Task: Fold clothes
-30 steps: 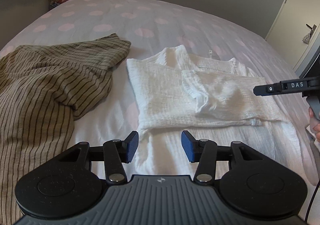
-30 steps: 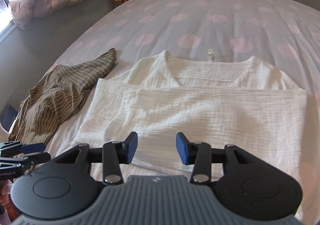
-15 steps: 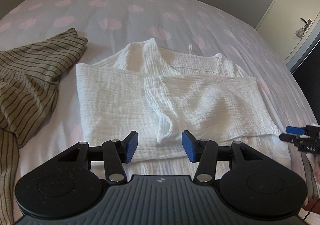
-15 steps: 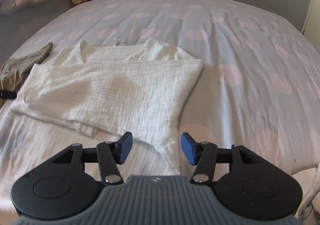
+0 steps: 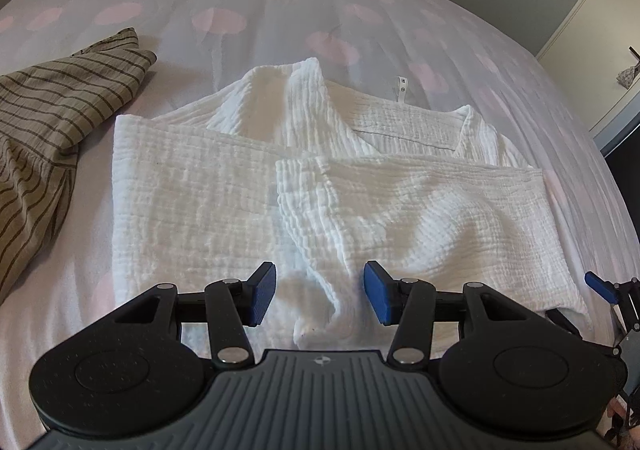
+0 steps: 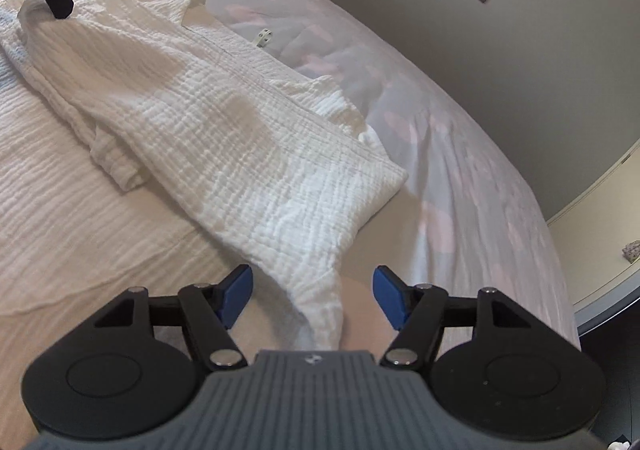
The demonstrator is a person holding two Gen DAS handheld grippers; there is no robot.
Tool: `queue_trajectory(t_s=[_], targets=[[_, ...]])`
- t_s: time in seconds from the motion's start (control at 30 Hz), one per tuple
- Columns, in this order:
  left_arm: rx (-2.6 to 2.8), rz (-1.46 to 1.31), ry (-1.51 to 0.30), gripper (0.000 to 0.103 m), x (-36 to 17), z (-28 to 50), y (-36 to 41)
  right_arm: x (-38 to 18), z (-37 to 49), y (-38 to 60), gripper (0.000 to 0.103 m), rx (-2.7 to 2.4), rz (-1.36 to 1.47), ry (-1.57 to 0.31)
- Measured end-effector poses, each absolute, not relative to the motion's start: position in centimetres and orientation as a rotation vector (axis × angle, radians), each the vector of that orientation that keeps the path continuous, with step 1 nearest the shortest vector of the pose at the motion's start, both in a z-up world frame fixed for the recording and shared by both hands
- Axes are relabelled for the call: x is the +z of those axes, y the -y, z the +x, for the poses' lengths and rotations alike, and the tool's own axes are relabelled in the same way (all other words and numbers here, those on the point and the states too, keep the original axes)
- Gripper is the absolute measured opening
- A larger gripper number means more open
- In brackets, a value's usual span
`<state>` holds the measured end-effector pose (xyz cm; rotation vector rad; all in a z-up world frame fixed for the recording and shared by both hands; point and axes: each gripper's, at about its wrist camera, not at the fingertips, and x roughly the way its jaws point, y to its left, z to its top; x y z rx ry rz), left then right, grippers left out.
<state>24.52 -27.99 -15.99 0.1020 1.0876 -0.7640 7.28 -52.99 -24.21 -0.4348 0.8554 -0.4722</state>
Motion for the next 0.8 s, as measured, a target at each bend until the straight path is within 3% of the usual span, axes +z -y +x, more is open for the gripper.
queue_trajectory(t_s=[0.2,0.47,0.8], targets=[[-0.693,0.113,-1.066,0.046,-16.7,25.5,29.7,-25.1,6.7,52.8,0.041,-0.481,-0.515,-0.810],[-0.644,0.143,-1.056,0.007,-16.6,25.6,32.4,-24.6,5.6,53.7,0.017,-0.441,-0.435,-0.767],[-0.696,0.196,-1.024,0.005,-14.2,24.0,35.0,-23.3,3.5,58.2,0.011,-0.566,-0.113,-0.791]])
